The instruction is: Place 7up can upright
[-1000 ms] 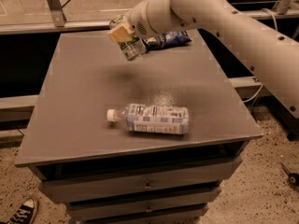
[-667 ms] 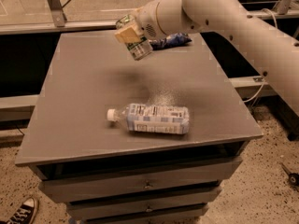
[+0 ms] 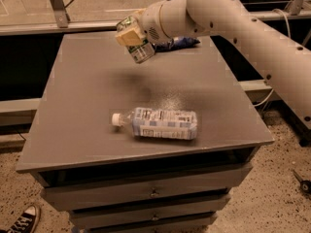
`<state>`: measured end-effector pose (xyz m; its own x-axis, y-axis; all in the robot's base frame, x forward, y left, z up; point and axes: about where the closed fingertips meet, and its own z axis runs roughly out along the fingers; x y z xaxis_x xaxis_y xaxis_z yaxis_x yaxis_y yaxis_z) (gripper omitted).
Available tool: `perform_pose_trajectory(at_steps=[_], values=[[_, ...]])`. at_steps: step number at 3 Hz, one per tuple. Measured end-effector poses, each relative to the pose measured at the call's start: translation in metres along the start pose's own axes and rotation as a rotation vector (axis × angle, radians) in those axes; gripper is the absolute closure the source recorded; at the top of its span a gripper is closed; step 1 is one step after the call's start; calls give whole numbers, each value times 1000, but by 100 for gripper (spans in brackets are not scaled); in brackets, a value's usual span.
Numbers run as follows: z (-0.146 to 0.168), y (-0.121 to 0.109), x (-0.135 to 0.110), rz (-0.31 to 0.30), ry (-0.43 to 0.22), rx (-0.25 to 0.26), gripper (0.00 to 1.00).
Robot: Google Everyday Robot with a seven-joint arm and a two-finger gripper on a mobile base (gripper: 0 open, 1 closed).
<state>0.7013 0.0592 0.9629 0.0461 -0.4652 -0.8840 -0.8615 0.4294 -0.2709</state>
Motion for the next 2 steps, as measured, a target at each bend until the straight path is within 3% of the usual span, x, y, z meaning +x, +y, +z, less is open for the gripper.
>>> perform_pose_trajectory(at_steps=[2], values=[[-8,16,39,8,-87,-30,100]])
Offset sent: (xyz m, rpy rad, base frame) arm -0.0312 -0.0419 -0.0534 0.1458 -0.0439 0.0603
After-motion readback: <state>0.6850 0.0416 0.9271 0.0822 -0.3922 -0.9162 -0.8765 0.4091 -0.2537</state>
